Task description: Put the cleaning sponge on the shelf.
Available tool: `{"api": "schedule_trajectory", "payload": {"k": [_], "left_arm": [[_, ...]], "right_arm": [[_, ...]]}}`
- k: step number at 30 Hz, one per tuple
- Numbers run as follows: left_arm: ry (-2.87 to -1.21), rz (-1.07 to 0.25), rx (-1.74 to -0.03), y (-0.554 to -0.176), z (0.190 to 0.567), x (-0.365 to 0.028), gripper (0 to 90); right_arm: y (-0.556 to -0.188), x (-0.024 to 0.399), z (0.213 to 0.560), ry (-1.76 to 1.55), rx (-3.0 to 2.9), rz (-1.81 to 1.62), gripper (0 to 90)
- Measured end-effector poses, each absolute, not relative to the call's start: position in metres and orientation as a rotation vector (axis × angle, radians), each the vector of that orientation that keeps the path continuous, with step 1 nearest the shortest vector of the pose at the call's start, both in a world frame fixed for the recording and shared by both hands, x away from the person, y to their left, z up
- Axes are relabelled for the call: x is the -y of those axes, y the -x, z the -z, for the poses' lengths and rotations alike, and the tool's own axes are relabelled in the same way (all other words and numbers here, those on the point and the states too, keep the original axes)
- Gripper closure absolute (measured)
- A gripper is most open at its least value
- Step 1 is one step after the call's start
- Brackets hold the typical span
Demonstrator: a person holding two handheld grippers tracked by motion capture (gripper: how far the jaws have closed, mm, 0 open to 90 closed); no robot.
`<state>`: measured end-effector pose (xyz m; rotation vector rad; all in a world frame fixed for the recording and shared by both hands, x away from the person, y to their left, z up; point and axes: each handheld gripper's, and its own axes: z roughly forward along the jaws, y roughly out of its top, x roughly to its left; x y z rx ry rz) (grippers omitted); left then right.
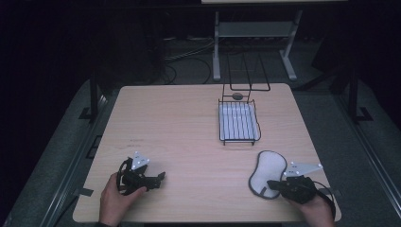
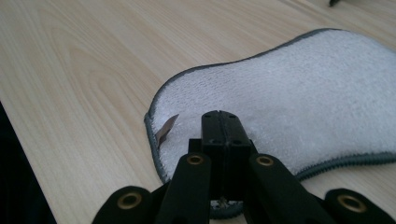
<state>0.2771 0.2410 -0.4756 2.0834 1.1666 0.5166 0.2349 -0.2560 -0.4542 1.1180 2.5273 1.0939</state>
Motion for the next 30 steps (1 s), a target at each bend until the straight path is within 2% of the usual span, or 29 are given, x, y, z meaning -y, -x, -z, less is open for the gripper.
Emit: {"api": "schedule_trajectory", "payload": {"k": [30], "left_arm": [[-2.083, -0.517, -1.167, -0.277, 0.476, -0.241, 12.7]], "right_arm": [[-0.24, 0.311, 0.454, -1.265, -2.412, -1.023, 89.7]]}}
